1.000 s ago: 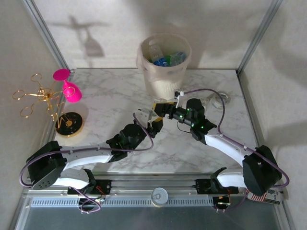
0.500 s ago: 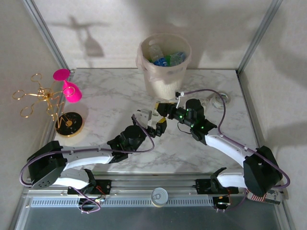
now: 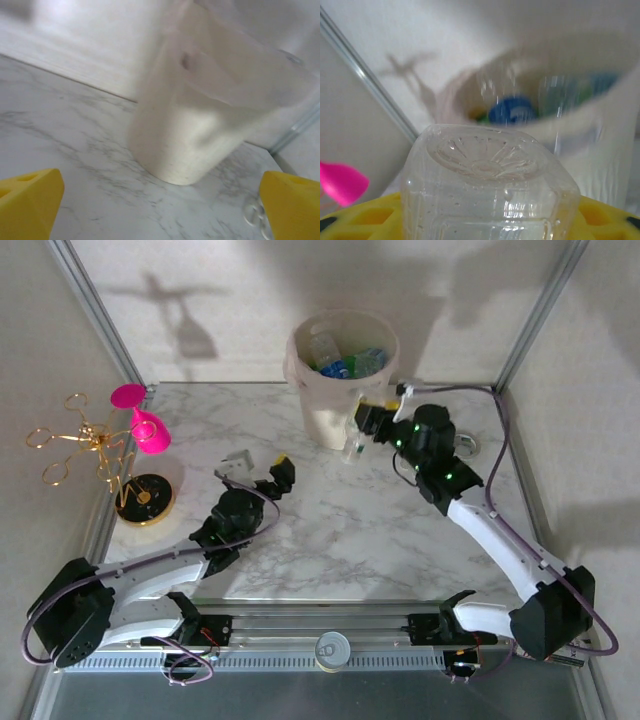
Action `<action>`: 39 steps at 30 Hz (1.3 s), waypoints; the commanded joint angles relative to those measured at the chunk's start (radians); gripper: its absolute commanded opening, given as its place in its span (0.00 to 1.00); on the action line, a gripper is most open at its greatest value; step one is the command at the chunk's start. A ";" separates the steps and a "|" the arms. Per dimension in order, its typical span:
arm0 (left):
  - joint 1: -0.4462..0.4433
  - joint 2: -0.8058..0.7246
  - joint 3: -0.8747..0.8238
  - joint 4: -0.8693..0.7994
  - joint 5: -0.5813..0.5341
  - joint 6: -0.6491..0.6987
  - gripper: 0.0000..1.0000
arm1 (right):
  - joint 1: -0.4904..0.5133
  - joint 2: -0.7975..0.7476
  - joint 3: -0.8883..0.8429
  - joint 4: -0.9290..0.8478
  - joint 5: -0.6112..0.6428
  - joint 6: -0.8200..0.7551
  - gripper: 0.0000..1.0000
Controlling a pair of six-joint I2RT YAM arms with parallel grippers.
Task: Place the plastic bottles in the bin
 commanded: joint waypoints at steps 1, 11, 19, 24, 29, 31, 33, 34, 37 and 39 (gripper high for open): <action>0.032 -0.045 -0.037 -0.080 0.008 -0.106 0.99 | -0.026 0.053 0.161 0.007 0.034 -0.079 0.54; 0.079 -0.154 -0.131 -0.224 0.012 -0.199 1.00 | -0.094 0.457 0.691 0.024 0.058 -0.127 0.53; 0.104 -0.255 -0.190 -0.299 0.019 -0.228 1.00 | -0.124 0.835 1.165 -0.114 0.075 -0.111 0.52; 0.111 -0.303 -0.211 -0.330 0.018 -0.241 0.99 | -0.128 0.922 1.243 -0.156 0.084 -0.105 0.52; 0.115 -0.341 -0.233 -0.336 0.017 -0.253 1.00 | -0.137 0.925 1.178 -0.141 0.088 -0.084 0.53; 0.117 -0.353 -0.237 -0.339 0.017 -0.257 0.99 | -0.142 0.932 1.166 -0.143 0.080 -0.076 0.55; 0.117 -0.360 -0.238 -0.343 0.018 -0.260 1.00 | -0.144 0.940 1.169 -0.153 0.069 -0.071 0.56; 0.118 -0.364 -0.237 -0.345 0.018 -0.262 1.00 | -0.145 0.946 1.175 -0.160 0.067 -0.069 0.57; 0.118 -0.374 -0.237 -0.349 0.020 -0.267 1.00 | -0.146 0.958 1.197 -0.187 0.067 -0.073 0.58; 0.118 -0.380 -0.239 -0.351 0.018 -0.270 1.00 | -0.147 0.952 1.199 -0.191 0.060 -0.073 0.58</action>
